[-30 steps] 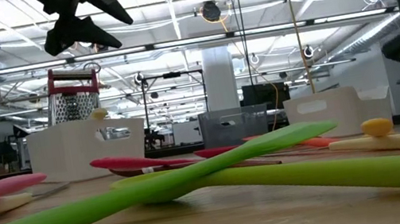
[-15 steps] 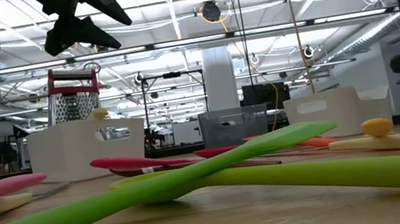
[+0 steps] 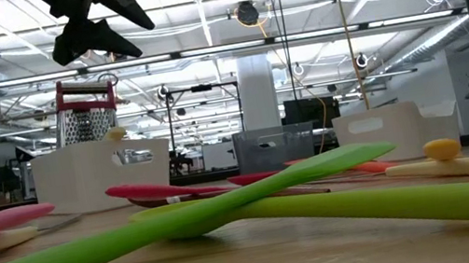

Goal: Pick & Place Kitchen Items
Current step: Put the blue spatula into the black bin

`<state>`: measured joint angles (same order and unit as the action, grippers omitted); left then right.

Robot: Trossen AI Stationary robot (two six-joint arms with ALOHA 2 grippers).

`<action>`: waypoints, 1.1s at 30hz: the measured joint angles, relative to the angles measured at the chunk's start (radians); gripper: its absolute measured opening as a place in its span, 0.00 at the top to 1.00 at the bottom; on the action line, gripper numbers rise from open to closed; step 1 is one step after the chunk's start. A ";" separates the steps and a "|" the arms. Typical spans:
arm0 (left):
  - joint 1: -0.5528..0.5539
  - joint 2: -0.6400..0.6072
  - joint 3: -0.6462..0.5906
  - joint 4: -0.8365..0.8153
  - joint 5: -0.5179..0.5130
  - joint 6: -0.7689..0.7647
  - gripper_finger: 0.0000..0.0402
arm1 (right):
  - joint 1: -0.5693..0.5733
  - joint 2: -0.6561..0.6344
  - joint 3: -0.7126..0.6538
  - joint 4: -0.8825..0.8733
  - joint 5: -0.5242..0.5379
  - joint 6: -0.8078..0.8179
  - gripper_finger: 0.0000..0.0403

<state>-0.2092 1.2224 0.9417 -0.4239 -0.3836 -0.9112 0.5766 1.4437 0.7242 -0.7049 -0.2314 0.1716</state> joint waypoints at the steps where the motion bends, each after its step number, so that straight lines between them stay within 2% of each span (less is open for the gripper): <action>1: 0.000 0.000 0.000 0.001 0.000 0.008 0.48 | 0.001 0.009 0.001 0.001 0.006 0.000 0.68; 4: 0.000 0.000 0.000 0.001 0.000 0.027 0.48 | 0.002 0.033 0.001 -0.003 0.034 0.004 0.73; 11: 0.000 0.000 0.000 0.002 0.000 0.072 0.48 | 0.001 0.049 0.000 -0.008 0.083 0.042 0.93; 18: 0.000 0.000 0.000 0.002 -0.008 0.075 0.48 | 0.001 0.051 0.026 -0.015 0.093 0.093 0.94; 27: 0.000 0.000 0.000 0.010 -0.010 0.094 0.48 | -0.001 0.052 0.170 -0.109 0.144 0.040 0.94; 33: 0.000 0.000 0.000 0.015 -0.010 0.097 0.48 | -0.020 0.051 0.290 -0.213 0.247 -0.009 0.94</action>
<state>-0.2089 1.2228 0.9417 -0.4088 -0.3935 -0.8143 0.5568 1.4948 1.0143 -0.9183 0.0158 0.1628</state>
